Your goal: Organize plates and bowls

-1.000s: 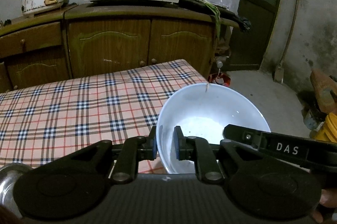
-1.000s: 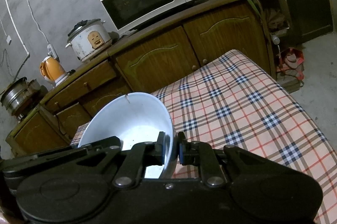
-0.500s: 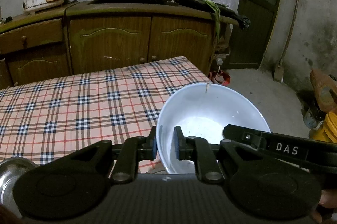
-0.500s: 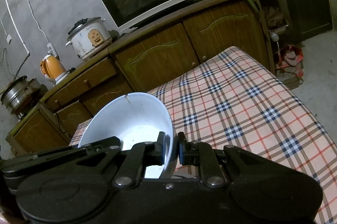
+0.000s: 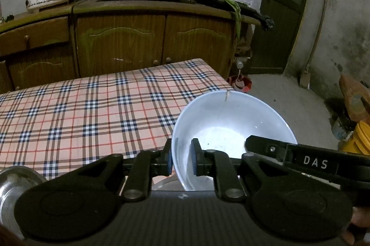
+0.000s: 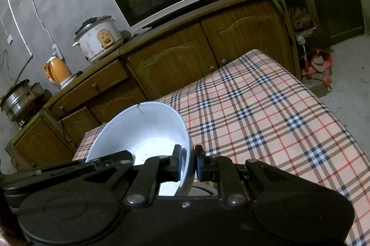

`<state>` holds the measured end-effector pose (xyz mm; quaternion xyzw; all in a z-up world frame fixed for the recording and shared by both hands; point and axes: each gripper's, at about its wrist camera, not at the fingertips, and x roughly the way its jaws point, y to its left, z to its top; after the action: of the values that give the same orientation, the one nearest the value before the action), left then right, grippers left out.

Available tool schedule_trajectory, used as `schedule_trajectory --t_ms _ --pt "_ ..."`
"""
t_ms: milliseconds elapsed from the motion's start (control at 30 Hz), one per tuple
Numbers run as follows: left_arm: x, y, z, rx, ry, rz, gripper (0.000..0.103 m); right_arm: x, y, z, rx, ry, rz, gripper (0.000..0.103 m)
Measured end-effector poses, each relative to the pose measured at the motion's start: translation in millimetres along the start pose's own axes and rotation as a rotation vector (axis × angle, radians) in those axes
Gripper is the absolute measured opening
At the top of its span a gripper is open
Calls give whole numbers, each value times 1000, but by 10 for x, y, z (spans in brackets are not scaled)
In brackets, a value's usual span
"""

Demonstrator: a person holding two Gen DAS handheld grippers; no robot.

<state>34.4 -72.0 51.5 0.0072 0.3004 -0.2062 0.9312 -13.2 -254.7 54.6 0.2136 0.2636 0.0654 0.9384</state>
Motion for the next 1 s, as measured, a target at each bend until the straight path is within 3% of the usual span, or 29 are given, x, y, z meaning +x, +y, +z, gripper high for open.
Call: schedule_trajectory --t_ms 1000 --pt "-68 9 -212 0 23 -15 15 -117 5 -233 6 23 -7 17"
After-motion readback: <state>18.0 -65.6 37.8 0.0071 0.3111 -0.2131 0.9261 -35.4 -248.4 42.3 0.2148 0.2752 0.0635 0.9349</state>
